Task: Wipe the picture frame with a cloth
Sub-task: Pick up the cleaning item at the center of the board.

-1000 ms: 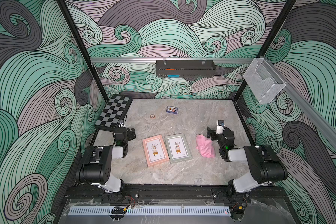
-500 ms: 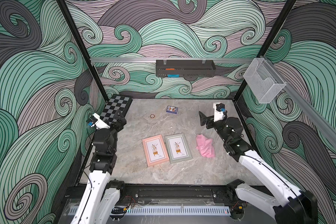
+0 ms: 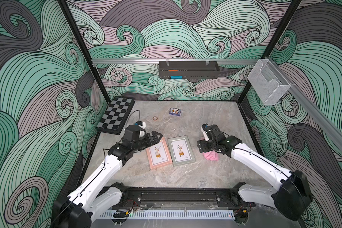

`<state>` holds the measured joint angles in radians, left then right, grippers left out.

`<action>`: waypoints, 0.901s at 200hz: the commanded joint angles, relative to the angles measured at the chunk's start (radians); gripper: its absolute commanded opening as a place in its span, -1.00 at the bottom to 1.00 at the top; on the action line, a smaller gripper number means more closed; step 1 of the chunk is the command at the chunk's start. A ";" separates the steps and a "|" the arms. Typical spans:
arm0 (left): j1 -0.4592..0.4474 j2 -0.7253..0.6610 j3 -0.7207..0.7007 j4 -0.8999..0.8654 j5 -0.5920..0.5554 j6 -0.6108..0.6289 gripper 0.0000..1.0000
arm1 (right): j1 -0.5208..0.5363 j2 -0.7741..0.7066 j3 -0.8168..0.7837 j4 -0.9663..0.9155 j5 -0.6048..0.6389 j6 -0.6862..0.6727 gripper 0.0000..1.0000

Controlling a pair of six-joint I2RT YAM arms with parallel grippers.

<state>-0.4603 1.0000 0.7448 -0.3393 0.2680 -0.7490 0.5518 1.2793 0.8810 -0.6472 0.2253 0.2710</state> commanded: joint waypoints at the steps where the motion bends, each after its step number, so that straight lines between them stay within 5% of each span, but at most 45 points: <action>1: -0.094 0.061 0.034 -0.129 -0.171 0.058 0.94 | -0.001 0.070 0.008 -0.051 0.073 0.034 0.70; 78: -0.207 0.393 0.160 0.050 -0.205 0.023 0.79 | -0.125 0.288 0.106 -0.025 -0.024 -0.017 0.62; 122: -0.224 0.475 0.205 0.051 -0.223 0.026 0.77 | -0.178 0.450 0.141 -0.043 -0.086 -0.013 -0.08; 163: -0.241 0.563 0.242 0.077 -0.211 0.032 0.78 | -0.230 0.465 0.141 -0.054 -0.130 0.000 0.04; 180: -0.248 0.601 0.265 0.088 -0.213 0.035 0.79 | -0.256 0.484 0.146 -0.056 -0.157 -0.018 -0.17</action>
<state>-0.6952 1.5581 0.9482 -0.2764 0.0669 -0.7250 0.3328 1.7363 1.0294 -0.6720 0.1192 0.2668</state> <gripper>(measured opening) 0.891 0.483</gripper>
